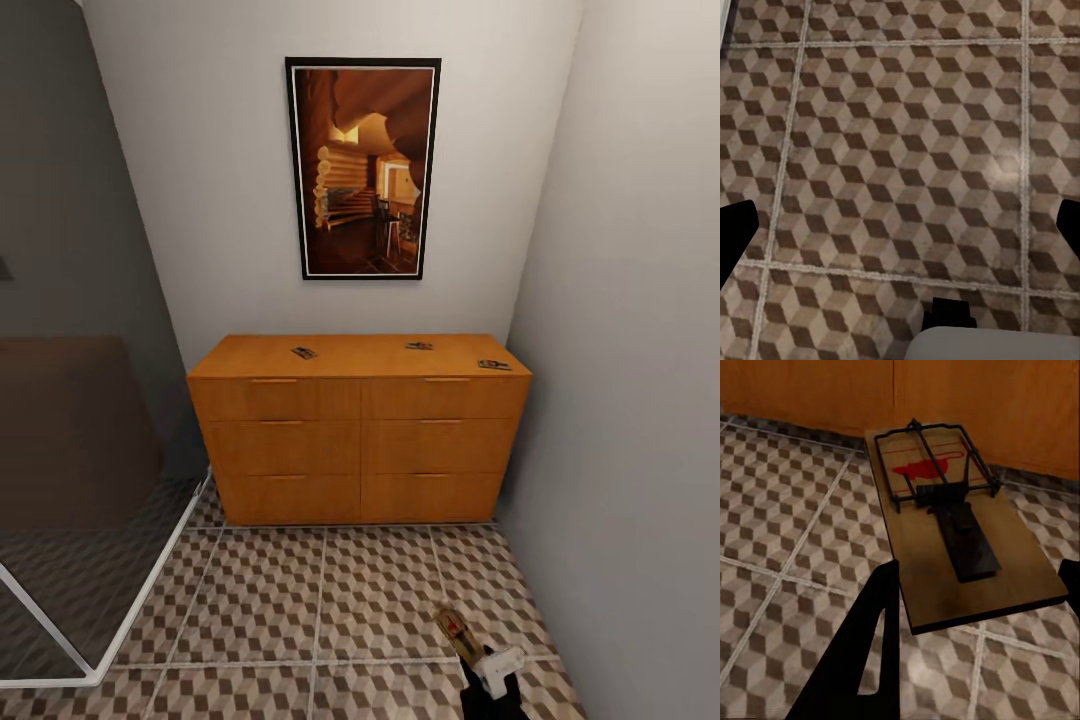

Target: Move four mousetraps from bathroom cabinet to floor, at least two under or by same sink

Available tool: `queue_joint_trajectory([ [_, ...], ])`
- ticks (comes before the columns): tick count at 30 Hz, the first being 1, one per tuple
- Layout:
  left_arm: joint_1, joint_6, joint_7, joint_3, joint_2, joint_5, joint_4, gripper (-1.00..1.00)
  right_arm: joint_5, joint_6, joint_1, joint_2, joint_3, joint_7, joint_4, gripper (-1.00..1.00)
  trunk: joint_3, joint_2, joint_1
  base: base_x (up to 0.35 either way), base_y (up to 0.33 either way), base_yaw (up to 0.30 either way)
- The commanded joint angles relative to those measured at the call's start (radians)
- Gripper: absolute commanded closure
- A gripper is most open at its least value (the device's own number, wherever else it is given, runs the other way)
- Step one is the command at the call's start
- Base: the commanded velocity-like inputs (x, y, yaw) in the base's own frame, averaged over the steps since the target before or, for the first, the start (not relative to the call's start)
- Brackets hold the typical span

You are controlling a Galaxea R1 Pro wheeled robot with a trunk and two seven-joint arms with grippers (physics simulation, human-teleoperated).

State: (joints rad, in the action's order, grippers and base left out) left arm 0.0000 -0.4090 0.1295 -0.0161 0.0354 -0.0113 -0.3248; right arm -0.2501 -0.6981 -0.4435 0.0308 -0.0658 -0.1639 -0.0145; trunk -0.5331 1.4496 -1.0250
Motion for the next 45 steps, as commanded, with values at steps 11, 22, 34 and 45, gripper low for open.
queue_joint_trajectory([
  [11,0.0,-0.001,0.001,-0.002,-0.003,0.0,-0.002,-1.0,0.0,-0.176,0.096,-0.07,-0.009,0.413,0.002,1.0,-0.001,0.0,0.0,0.0,0.0,0.0],
  [22,0.0,0.009,0.006,-0.003,-0.022,0.003,-0.109,-1.0,0.001,-0.183,0.1,-0.09,-0.011,0.537,-0.002,1.0,-0.001,0.0,0.0,0.0,0.0,0.0],
  [34,0.0,0.576,0.006,-0.002,-0.021,0.002,-0.745,-1.0,0.002,-0.181,0.1,-0.092,-0.011,0.54,-0.002,1.0,-0.001,0.0,0.0,0.0,0.0,0.0],
  [45,-0.01,0.985,0.006,0.003,-0.033,0.004,-1.198,-1.0,0.002,-0.18,0.1,-0.092,-0.012,0.54,-0.002,1.0,-0.001,0.0,0.0,0.0,0.0,0.0],
])
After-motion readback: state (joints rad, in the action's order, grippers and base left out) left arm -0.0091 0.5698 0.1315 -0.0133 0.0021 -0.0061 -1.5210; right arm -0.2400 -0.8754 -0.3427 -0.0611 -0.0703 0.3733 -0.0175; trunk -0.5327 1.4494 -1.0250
